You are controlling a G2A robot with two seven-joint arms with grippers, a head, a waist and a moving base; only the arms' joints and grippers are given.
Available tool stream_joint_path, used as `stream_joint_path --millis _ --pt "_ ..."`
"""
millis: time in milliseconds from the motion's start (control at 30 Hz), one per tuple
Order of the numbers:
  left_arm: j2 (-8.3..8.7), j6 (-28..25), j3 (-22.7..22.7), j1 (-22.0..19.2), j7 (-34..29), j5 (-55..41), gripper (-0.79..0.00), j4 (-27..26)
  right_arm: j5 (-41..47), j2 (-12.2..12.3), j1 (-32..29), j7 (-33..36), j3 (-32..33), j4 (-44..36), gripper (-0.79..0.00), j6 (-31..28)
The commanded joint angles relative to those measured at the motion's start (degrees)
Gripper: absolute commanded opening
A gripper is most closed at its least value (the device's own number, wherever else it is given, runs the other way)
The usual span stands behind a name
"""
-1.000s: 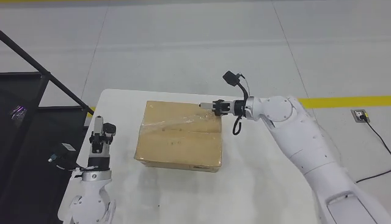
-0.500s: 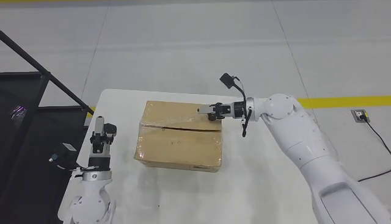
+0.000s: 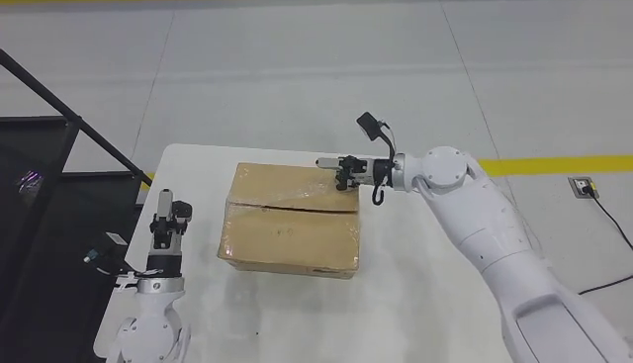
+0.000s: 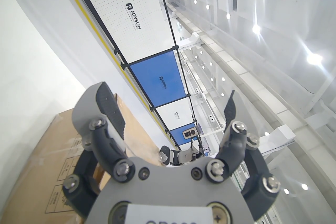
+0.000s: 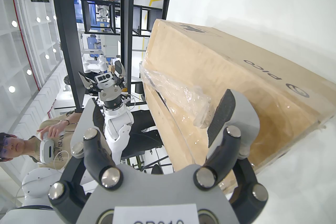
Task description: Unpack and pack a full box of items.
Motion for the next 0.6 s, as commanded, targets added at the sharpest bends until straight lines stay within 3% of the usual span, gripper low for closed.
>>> stream_joint_path --millis 0,267,333,367,567 --pt "-0.04 -0.05 -0.01 -0.06 -0.05 0.03 0.0 0.13 0.04 0.29 -0.55 -0.41 0.59 -0.67 0.0 1.26" --pt "-0.21 0.01 0.09 -0.54 -0.37 0.14 0.0 0.45 -1.46 1.54 -2.39 0.63 2.22 -4.23 0.0 4.65" --pt "-0.24 -0.04 0.13 -0.63 -0.51 0.13 0.0 0.52 -2.0 1.77 -2.81 0.3 2.5 -5.17 -0.246 5.52" --pt "-0.26 -0.09 0.13 -0.67 -0.57 0.13 0.0 0.52 -2.29 1.88 -3.03 0.15 2.61 -5.62 -0.443 5.9" --pt "-0.35 -0.41 -0.06 -0.72 -0.68 0.07 0.0 0.6 -4.31 2.35 -3.84 -0.27 2.89 -7.91 -0.462 8.77"
